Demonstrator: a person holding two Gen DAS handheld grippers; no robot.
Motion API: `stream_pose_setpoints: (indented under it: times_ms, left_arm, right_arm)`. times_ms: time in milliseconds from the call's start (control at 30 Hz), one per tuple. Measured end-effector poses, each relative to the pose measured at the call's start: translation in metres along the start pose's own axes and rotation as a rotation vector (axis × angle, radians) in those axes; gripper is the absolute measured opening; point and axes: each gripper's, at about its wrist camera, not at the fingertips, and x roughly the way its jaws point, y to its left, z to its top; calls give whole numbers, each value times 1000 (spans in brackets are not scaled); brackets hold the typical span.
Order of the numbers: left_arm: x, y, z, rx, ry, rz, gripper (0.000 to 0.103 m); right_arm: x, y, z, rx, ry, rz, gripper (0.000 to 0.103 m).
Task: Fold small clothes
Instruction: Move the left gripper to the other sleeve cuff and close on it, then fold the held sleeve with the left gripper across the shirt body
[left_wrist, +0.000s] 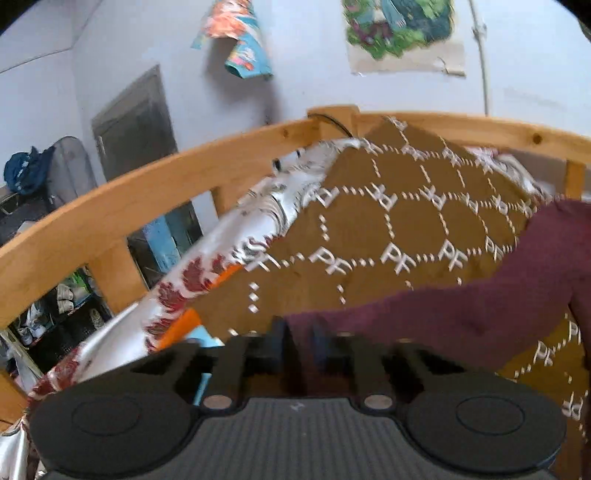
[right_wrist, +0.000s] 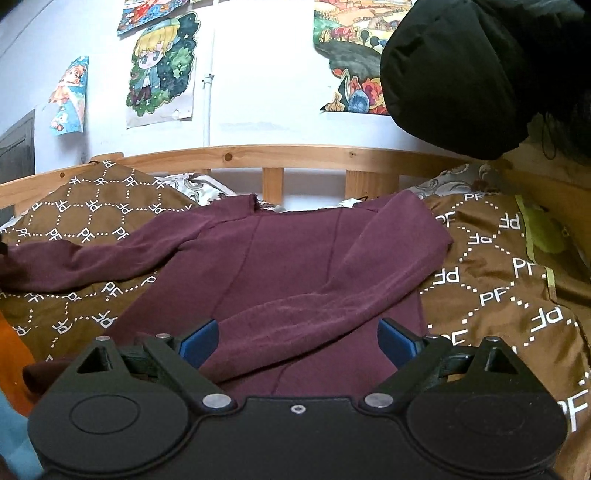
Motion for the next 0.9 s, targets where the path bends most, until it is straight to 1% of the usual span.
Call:
stream_pose_setpoints:
  times_ms: [33,67,167,267,367,467,567,633,733,800,900]
  left_arm:
    - [-4,3,2,-22,-16,-22,4]
    - [-11,6,5,-42,-39,-46,2]
    - [-31,7,20,-50,-104,-92,2]
    - [-52,1,42,-44,-141,-157,1]
    - [-76,-14,65,-25,-194,-232,1]
    - [-100,-38,85,23,-262,-318,1]
    - [-127,-73,98,85,-317,-428,1]
    - [-146,-101,102,139,-345,-518,1]
    - [-170,-143,98,219,-359,-667,1]
    - [-182,-172,89,264,-354,-763,1]
    - [-187,-215,66,327,-311,-897,1]
  right_arm:
    - [0,0,0,1,3,2,93]
    - [1,1,-1,2,5,4,93]
    - [0,2,0,10,6,9,93]
    - [-2,2,1,15,2,12,93]
    - [-5,1,4,26,-3,16,93]
    - [-8,0,6,30,-8,15,93]
    - [-12,-3,8,36,-12,12,93]
    - [-15,-6,9,43,-17,10,93]
    - [-17,-10,10,35,-16,-12,93]
    - [-18,-16,11,21,-14,-44,93]
    - [-21,-30,11,46,-32,-86,94]
